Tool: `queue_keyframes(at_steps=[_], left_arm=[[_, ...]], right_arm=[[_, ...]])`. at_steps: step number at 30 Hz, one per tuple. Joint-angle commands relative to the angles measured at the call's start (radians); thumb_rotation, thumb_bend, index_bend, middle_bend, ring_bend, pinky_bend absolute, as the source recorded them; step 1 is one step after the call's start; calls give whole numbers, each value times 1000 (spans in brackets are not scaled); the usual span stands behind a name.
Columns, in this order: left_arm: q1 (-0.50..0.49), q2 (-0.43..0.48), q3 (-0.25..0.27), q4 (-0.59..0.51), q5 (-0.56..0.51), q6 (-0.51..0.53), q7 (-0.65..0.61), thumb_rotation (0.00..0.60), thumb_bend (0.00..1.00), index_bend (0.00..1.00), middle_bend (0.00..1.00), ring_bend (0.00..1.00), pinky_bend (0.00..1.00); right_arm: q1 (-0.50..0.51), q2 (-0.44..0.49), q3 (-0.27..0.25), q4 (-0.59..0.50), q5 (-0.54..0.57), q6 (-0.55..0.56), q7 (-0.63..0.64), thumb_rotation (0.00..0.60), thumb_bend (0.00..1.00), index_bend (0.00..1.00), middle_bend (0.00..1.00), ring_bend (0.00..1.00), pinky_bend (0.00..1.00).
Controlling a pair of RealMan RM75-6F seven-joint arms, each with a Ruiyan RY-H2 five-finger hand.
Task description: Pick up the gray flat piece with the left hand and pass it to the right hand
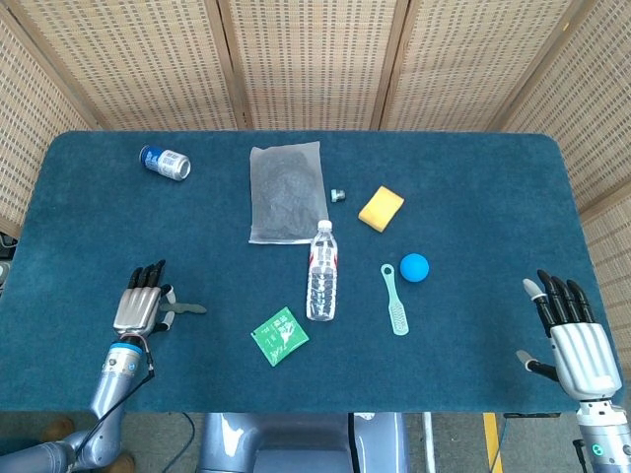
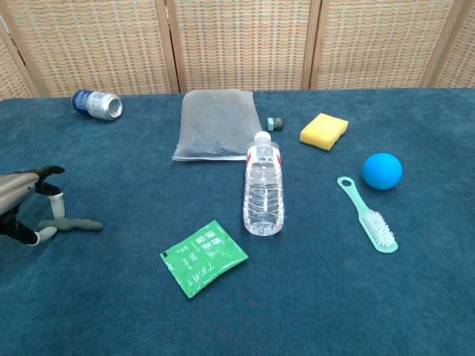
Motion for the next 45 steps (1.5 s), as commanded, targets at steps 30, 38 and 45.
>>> queue_keyframes(at_steps=[30,38,45], left_arm=[[4,61,-28,-106,135,51,-288,600,456,768,0,0,0],[-26,105,-66,-198,217,-3,-616,600,456,776,0,0,0],[-99,94,-107,-244,226,-97,-770,600,454,777,0,0,0]], right_arm=[[7,-11,-3,9,-16,0,19,600,0,0,0,0,0],[44,-46,2,60,-57,-15,122,600,0,0,0,0,0],[114,-16,31,49,-93,-56,172,600,0,54,0,0,0]])
